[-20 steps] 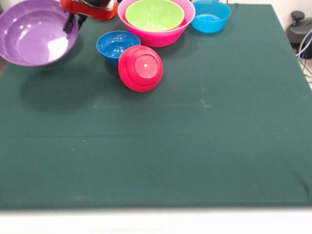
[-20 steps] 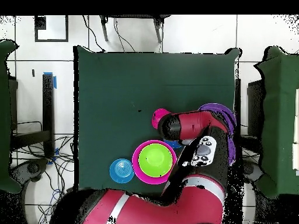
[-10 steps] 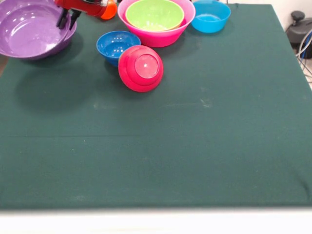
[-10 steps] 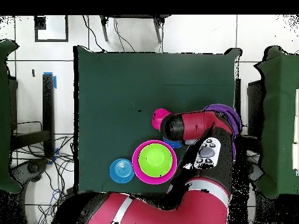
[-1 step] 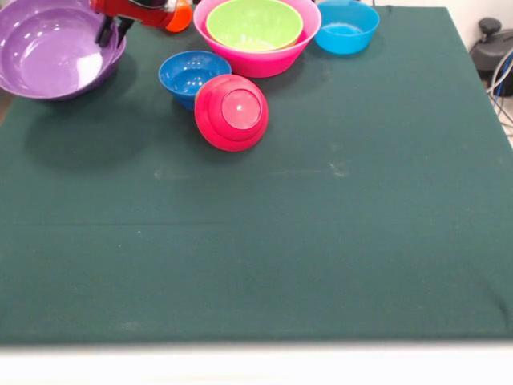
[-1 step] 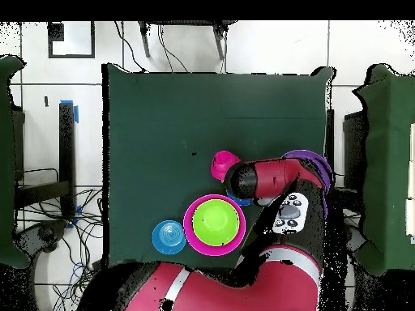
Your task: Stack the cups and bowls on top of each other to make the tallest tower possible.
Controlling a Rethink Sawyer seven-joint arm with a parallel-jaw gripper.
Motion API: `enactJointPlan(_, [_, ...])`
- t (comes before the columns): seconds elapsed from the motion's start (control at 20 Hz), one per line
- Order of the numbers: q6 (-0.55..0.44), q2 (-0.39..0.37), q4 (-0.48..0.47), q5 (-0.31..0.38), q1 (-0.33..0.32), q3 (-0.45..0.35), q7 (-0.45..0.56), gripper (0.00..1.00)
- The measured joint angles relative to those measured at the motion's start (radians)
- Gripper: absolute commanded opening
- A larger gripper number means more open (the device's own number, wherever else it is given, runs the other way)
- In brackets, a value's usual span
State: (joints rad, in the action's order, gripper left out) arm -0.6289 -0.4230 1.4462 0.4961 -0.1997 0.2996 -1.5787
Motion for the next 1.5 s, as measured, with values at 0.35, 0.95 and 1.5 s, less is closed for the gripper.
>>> enactJointPlan(0.35, [0.0, 0.0, 0.042, 0.0, -0.014, 0.0, 0.0, 0.0])
enactJointPlan(0.95, [0.0, -0.018, 0.101, 0.011, -0.023, 0.0, 0.0, 1.0])
enactJointPlan(1.5, [0.0, -0.026, 0.104, 0.011, -0.041, 0.0, 0.0, 1.0])
